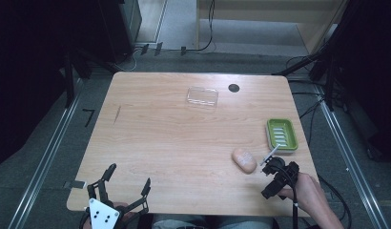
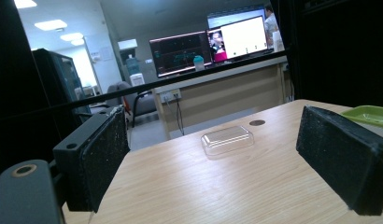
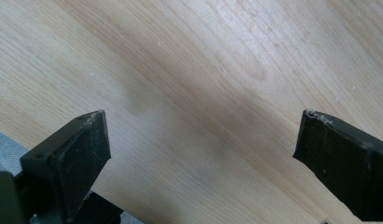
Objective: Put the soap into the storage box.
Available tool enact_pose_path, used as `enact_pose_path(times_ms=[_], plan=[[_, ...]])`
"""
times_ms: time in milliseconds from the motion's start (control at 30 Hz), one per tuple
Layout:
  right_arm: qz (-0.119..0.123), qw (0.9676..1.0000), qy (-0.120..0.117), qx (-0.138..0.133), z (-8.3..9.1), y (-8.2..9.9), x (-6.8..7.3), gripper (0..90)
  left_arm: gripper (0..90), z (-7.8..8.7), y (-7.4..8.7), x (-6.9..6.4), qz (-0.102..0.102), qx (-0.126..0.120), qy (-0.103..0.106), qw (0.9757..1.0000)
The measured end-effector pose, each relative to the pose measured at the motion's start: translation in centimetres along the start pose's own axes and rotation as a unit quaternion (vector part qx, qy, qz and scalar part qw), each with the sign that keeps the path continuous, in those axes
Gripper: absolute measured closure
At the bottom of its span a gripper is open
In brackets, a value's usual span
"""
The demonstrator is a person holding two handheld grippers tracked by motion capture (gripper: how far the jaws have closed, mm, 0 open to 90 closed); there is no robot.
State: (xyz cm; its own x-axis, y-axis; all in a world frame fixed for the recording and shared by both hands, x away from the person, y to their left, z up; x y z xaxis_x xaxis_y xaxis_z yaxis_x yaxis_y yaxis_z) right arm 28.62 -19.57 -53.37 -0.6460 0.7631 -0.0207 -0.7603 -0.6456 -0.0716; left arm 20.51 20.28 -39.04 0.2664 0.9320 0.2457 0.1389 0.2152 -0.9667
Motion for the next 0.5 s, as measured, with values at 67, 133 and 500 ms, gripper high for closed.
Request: enact_pose_path(times_ms=[67,133,500], plan=[[0.007,1.0,0.001,0.001,0.0,-0.2,0.1,3.3,9.9,-0.1,0.0,0.0,0.0,0.001,0.0,1.0],[0.006,1.0,0.0,-0.002,0.0,-0.4,0.2,3.3,9.9,-0.1,0.0,0.0,-0.002,0.001,0.002,1.0],[0.021,0.9998,0.004,-0.003,0.5,-2.3,0.9,3.1,9.9,-0.1,0.0,0.0,-0.003,0.001,0.003,1.0]])
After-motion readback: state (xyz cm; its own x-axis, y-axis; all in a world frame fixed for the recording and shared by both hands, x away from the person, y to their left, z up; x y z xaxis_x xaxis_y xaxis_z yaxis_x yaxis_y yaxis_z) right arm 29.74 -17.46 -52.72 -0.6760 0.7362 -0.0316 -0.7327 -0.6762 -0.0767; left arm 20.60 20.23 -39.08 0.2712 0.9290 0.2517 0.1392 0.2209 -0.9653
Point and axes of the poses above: each handheld gripper's, and its own axes: z roughly backward along the jaws, y roughly out of its underside, x roughly to its left, the point moved 8 cm from there along -z, roughly forward along the jaws, and after that the axes turned 1 degree about -x, right-handed, at the moved point
